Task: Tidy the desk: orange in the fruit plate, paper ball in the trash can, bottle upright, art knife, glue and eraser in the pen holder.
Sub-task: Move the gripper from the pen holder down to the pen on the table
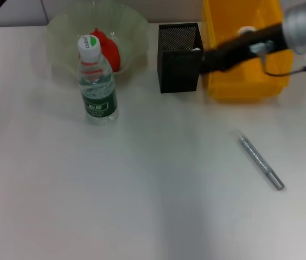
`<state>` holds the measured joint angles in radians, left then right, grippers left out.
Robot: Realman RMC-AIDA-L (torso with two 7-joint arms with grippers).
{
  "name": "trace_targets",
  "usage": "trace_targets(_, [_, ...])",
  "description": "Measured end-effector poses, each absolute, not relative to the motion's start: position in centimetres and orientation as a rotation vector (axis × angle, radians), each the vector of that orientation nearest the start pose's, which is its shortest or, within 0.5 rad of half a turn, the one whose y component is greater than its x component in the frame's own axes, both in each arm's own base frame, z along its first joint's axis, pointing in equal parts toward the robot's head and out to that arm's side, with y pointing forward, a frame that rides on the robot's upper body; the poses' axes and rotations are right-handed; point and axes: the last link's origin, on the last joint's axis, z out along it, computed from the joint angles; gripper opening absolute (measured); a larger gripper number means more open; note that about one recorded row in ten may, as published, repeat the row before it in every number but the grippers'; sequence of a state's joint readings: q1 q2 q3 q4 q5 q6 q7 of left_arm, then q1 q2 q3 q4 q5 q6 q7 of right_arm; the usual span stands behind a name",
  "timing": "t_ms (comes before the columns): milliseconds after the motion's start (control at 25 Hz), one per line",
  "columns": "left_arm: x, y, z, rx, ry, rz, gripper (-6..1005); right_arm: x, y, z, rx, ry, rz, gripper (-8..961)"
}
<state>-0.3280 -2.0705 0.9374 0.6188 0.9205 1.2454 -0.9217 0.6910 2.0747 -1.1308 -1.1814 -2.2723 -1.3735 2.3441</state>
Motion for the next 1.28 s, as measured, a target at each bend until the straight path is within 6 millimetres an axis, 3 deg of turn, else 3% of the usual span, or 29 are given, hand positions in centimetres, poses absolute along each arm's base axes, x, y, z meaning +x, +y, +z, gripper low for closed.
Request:
trace_targets(200, [-28.6,35.1,7.5,-1.809,-0.421,-1.056,785,15.3,38.7,3.1,-2.474,1.189,-0.228,548])
trace_targets(400, [-28.4,35.3,7.3,-1.815,-0.415,-1.057,785,17.1,38.7,1.4,-2.413,1.301,-0.441,546])
trace_targets(640, [-28.3,35.3,7.3,-1.818,-0.411,-1.056,785,18.9,39.2,-1.2,-2.395,1.354,-0.518,545])
trace_targets(1280, [-28.6,35.1,7.3,-1.818,-0.413,-1.048,785,20.2,39.4,-3.3,-2.363,1.346,-0.642,546])
